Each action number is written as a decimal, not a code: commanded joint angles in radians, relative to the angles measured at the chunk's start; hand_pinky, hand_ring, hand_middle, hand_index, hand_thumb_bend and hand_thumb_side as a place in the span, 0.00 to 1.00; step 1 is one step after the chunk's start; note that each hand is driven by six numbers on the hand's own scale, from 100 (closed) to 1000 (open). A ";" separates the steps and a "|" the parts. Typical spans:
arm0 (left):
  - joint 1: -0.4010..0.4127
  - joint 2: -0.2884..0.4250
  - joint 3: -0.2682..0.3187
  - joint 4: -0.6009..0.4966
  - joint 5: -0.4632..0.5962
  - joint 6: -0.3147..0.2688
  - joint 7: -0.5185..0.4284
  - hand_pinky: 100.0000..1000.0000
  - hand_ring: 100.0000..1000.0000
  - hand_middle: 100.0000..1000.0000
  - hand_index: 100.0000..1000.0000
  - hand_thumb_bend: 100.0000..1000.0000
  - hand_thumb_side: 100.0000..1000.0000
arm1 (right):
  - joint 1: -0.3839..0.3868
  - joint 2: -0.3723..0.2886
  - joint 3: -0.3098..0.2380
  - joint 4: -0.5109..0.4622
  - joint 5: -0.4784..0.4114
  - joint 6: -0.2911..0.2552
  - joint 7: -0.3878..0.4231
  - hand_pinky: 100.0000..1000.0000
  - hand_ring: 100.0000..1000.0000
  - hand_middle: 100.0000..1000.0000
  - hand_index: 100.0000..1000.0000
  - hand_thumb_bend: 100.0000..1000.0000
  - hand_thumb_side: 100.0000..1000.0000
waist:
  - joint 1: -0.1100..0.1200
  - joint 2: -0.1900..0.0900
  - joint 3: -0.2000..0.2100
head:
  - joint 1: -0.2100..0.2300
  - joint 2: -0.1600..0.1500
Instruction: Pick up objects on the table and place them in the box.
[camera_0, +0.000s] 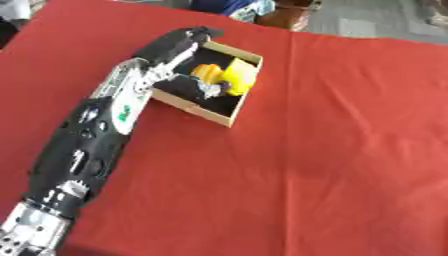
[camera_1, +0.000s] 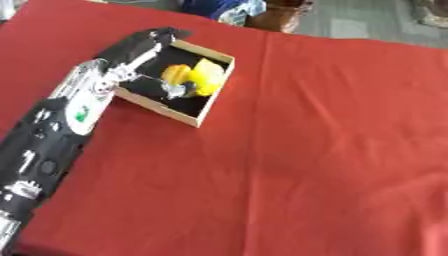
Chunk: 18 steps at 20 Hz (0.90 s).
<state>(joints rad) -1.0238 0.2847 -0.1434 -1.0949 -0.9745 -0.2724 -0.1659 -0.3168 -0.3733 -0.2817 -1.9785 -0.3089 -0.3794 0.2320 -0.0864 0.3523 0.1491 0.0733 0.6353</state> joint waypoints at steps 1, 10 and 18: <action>-0.009 0.052 0.019 -0.092 0.033 0.000 -0.005 1.00 0.96 0.88 1.00 0.42 0.60 | -0.003 -0.016 -0.006 -0.021 -0.001 0.001 0.002 0.90 1.00 0.74 0.88 0.00 0.51 | 0.008 -0.023 0.002 | -0.011 -0.001; 0.038 0.187 0.074 -0.356 0.311 -0.008 -0.161 0.98 0.93 0.86 0.99 0.32 0.67 | -0.001 -0.031 -0.013 -0.021 0.006 -0.005 -0.016 0.90 0.99 0.73 0.88 0.00 0.51 | 0.020 -0.029 0.012 | -0.050 0.020; 0.123 0.238 0.194 -0.608 0.744 0.179 0.023 0.88 0.80 0.76 0.86 0.00 0.64 | -0.005 -0.031 -0.018 -0.021 0.010 -0.013 -0.026 0.90 0.99 0.73 0.88 0.00 0.50 | 0.014 -0.024 0.012 | -0.081 0.010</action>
<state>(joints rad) -0.8885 0.4847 0.0213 -1.6405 -0.2987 -0.1267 -0.1916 -0.3137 -0.3744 -0.2893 -1.9785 -0.3034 -0.3918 0.2125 -0.0761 0.3500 0.1612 -0.0010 0.6522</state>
